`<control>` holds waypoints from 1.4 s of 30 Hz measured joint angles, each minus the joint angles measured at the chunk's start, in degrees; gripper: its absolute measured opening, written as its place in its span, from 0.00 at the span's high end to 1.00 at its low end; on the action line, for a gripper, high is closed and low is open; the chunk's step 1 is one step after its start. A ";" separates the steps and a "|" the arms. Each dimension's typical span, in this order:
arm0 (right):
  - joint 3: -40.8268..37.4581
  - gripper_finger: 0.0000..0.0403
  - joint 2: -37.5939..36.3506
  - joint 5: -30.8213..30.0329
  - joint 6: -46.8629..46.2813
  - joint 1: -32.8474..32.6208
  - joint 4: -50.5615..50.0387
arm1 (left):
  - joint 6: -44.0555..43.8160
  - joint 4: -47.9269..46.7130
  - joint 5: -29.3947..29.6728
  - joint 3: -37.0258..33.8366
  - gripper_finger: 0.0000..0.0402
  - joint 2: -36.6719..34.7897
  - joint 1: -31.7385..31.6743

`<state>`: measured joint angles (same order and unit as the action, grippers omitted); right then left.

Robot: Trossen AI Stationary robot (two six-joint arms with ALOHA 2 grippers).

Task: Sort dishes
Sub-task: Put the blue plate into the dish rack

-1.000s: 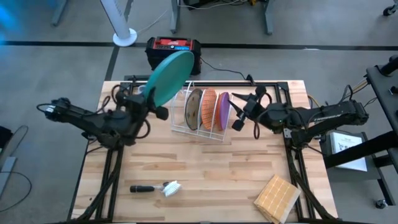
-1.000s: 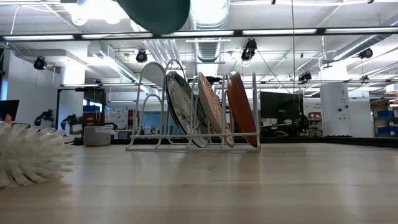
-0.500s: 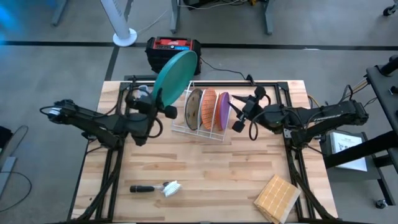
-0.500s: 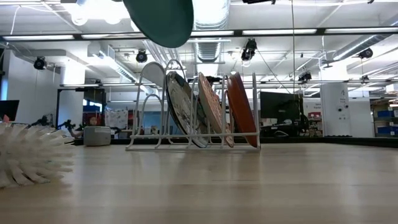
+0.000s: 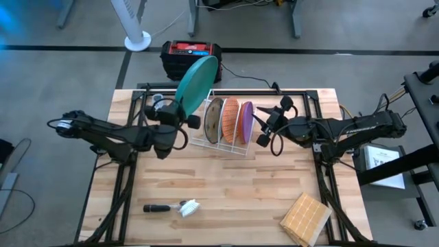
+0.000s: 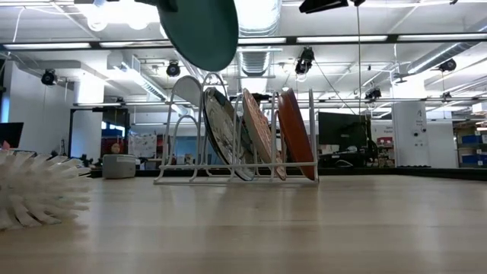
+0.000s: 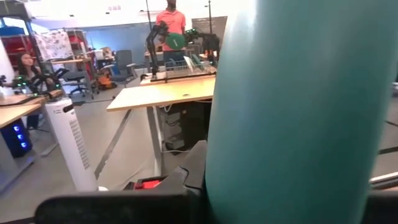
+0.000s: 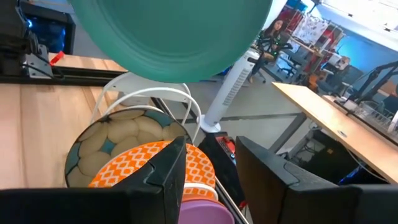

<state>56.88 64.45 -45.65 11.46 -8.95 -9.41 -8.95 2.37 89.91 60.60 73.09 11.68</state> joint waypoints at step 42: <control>0.00 0.68 0.03 -0.06 -1.33 0.00 -2.34 | -21.28 -17.64 0.49 -0.31 0.92 3.55 -1.29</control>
<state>56.88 64.47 -45.71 10.13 -8.95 -11.75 -30.22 -15.27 90.39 60.29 76.65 10.39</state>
